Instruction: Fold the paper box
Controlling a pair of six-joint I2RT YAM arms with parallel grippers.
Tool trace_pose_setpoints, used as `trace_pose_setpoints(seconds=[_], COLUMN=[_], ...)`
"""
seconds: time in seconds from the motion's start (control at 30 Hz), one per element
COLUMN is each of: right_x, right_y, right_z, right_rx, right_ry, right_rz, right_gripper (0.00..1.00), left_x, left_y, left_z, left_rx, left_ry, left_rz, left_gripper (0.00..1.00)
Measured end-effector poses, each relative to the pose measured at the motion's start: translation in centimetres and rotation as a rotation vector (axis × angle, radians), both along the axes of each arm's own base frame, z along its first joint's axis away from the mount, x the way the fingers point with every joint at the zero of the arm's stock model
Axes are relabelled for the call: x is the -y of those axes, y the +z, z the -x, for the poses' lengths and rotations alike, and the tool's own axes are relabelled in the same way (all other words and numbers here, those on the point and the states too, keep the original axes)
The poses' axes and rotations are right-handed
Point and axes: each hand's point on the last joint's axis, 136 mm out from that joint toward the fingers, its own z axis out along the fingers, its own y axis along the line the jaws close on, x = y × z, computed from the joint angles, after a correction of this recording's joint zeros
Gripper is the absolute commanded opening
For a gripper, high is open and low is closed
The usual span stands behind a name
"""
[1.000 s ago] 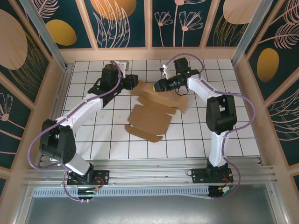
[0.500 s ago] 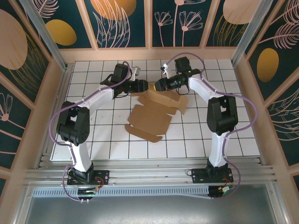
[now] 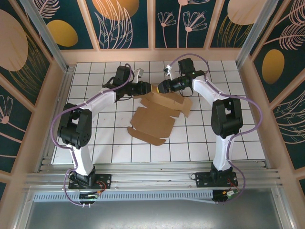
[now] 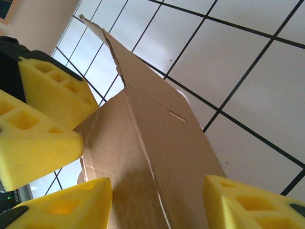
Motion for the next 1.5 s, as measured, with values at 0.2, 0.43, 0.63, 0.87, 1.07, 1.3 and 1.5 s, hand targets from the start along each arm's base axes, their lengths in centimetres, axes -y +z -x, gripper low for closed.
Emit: trace_pose_setpoints(seconds=[0.2, 0.43, 0.63, 0.87, 1.07, 1.3, 1.5], right_x=[0.1, 0.1, 0.1, 0.1, 0.1, 0.1, 0.1], right_y=[0.0, 0.0, 0.0, 0.0, 0.0, 0.0, 0.0], right_z=[0.0, -0.1, -0.1, -0.1, -0.1, -0.1, 0.0], right_rx=[0.0, 0.0, 0.0, -0.002, -0.002, -0.002, -0.005], right_ry=[-0.002, -0.002, -0.002, -0.004, -0.004, -0.004, -0.006], right_rz=[0.0, 0.001, 0.001, 0.0, 0.0, 0.0, -0.001], right_gripper=[0.54, 0.54, 0.54, 0.54, 0.54, 0.54, 0.54], left_x=[0.1, -0.9, -3.8, -6.5, -6.1, -5.2, -4.3], left_y=[-0.3, -0.5, 2.6, 1.7, -7.1, -10.7, -11.5], left_z=[0.1, -0.4, 0.4, 1.4, 2.1, 1.7, 0.1], left_rx=[-0.015, 0.025, 0.148, 0.179, -0.006, -0.065, -0.034], left_ry=[0.001, 0.042, 0.141, 0.24, 0.195, 0.163, 0.138], left_rz=[0.021, -0.053, -0.134, -0.203, -0.269, -0.279, -0.272], left_gripper=[0.5, 0.57, 0.51, 0.42, 0.45, 0.53, 0.44])
